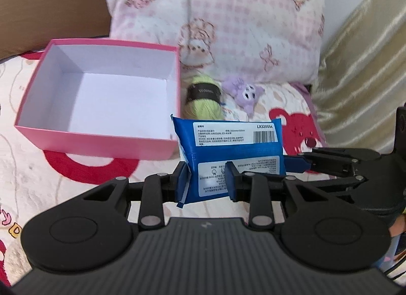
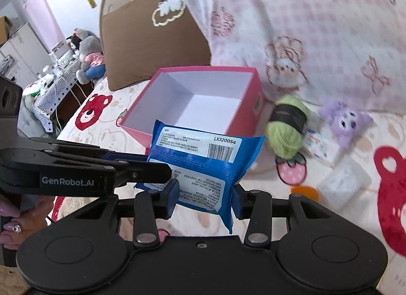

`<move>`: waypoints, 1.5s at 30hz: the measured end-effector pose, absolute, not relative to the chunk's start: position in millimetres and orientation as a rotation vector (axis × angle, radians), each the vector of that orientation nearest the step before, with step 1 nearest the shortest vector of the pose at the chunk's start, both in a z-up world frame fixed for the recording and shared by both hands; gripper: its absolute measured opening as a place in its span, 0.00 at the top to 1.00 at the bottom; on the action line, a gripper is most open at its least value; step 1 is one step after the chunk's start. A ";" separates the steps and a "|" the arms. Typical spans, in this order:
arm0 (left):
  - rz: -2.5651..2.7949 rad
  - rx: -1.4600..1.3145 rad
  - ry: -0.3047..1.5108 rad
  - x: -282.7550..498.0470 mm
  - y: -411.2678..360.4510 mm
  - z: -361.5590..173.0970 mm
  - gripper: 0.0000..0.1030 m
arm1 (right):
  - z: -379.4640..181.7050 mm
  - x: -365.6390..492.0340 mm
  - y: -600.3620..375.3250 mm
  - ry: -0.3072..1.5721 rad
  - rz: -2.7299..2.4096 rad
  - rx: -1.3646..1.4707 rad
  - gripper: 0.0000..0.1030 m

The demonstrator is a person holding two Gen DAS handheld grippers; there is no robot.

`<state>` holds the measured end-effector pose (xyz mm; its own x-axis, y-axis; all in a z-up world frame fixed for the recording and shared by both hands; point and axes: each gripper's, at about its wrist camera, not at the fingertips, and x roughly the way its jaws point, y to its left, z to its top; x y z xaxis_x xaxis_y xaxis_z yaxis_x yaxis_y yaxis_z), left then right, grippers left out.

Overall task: Organize objects
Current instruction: 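Lift the blue packet with the left gripper and carry it over the pink box, then lower the blue packet into the pink box and open the left gripper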

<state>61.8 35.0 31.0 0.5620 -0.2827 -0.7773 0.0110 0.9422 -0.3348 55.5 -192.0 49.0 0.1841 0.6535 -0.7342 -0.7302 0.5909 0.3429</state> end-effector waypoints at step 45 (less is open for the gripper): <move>0.109 -0.440 0.809 212.9 208.0 -50.7 0.71 | -36.2 164.8 19.3 1.081 0.981 -0.064 0.66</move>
<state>212.9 208.0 -50.7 0.6904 -0.0719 -0.7199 -0.2593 0.9043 -0.3391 164.8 19.3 -36.2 0.1111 0.6383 -0.7617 -0.6959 0.5971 0.3989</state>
